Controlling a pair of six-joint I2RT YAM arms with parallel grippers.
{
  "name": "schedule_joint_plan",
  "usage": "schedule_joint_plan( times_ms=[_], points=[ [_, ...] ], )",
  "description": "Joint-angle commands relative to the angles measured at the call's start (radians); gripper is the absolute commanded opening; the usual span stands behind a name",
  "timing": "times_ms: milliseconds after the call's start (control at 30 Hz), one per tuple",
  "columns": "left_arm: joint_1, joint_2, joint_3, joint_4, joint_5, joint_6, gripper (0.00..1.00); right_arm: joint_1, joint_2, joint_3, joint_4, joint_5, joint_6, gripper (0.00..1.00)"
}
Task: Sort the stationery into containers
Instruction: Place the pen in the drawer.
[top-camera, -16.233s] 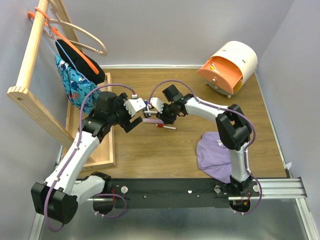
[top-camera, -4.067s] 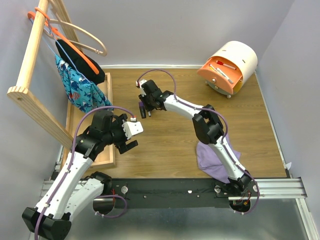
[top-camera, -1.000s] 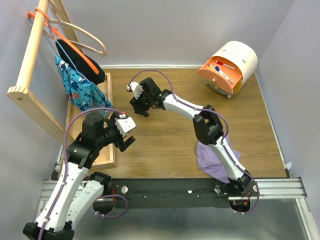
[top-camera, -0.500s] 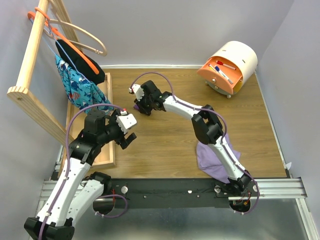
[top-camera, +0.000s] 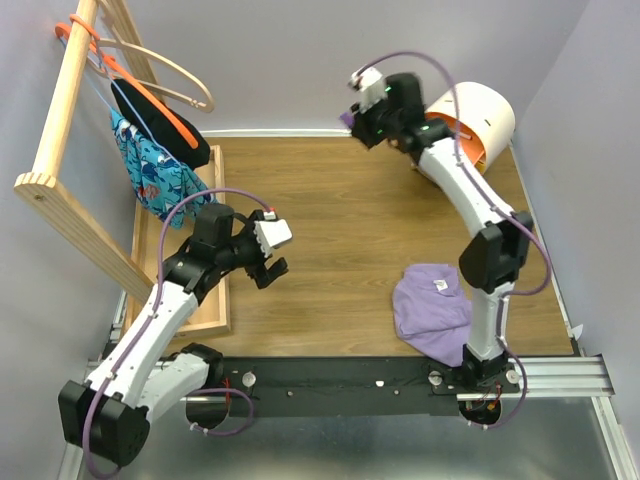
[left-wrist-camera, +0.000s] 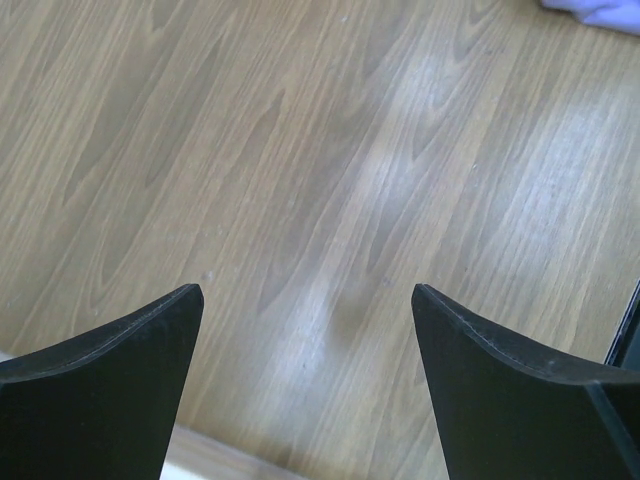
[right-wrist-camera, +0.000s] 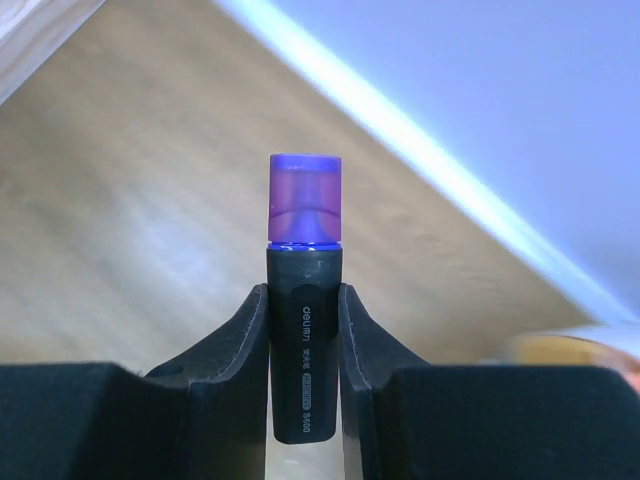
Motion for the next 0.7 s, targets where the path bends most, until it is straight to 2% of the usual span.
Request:
schedule_joint_plan(
  times_ms=[0,333,600,667],
  points=[
    [-0.053,0.042,0.064,0.091,0.033,0.024,0.95,-0.07,-0.104,0.048,-0.108,0.012,-0.177,0.0],
    [-0.111,0.133,0.104,0.14,0.055,0.035,0.95,-0.242,-0.225,0.014,-0.209,0.105,-0.388,0.0],
    [-0.142,0.167,0.101,0.203,0.058,0.017,0.95,-0.332,-0.25,-0.049,-0.244,0.073,-0.437,0.01],
    [-0.145,0.17,0.102,0.205,0.06,0.02,0.95,-0.336,-0.257,-0.055,-0.282,0.052,-0.47,0.03]
  ],
)
